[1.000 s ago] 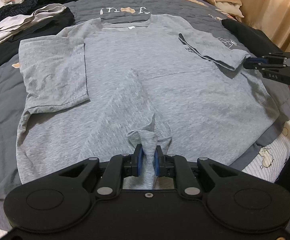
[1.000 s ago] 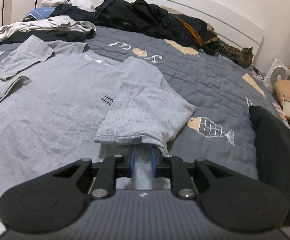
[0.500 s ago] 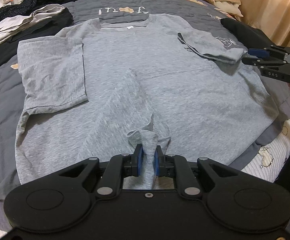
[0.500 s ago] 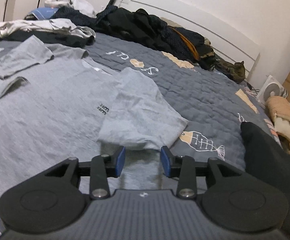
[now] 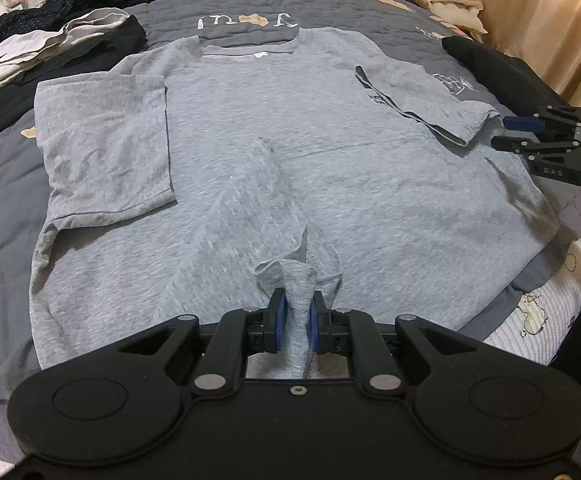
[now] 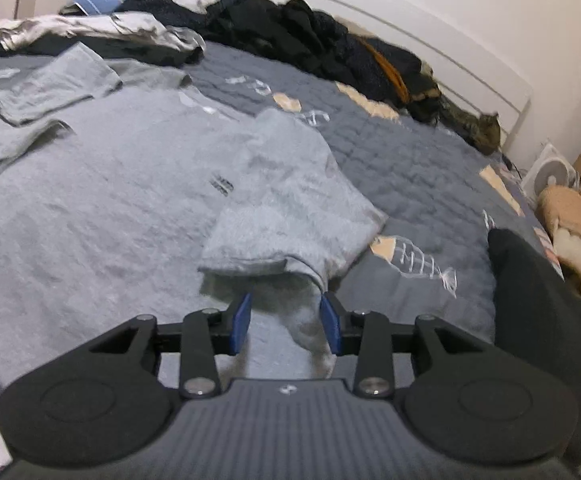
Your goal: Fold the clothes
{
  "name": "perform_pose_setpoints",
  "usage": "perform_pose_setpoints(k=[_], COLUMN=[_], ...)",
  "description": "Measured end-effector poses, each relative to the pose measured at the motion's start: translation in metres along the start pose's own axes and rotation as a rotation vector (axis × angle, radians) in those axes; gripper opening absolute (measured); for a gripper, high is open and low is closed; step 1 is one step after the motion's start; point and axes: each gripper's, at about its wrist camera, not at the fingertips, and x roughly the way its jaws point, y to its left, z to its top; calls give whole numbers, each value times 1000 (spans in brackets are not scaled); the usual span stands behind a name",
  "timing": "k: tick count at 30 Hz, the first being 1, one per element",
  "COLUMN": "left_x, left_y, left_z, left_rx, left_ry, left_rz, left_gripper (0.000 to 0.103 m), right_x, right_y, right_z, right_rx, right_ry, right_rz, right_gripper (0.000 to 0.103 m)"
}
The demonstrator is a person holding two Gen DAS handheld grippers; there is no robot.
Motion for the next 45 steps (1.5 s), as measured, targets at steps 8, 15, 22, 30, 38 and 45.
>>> perform_pose_setpoints(k=[8,15,22,30,38,45], left_x=[0,0,1,0,-6,-24], left_y=[2,0,-1,3,8,16], left_z=[-1,0,0,1,3,2], left_rx=[-9,-2,1,-9,-20,-38], left_ry=[0,3,2,-6,-41,-115], left_rz=[4,2,3,7,20,29], left_gripper=[13,13,13,13,7,5], right_x=[-4,-3,10,11,-50,-104], right_y=[0,8,11,11,15,-11], right_z=[-1,-6,-2,2,5,-7], right_rx=[20,-29,-59,-15,-19,257], right_ry=[-14,48,48,9,-49,-225], right_rz=[29,71,49,68,182,185], right_gripper=[12,9,10,2,2,2])
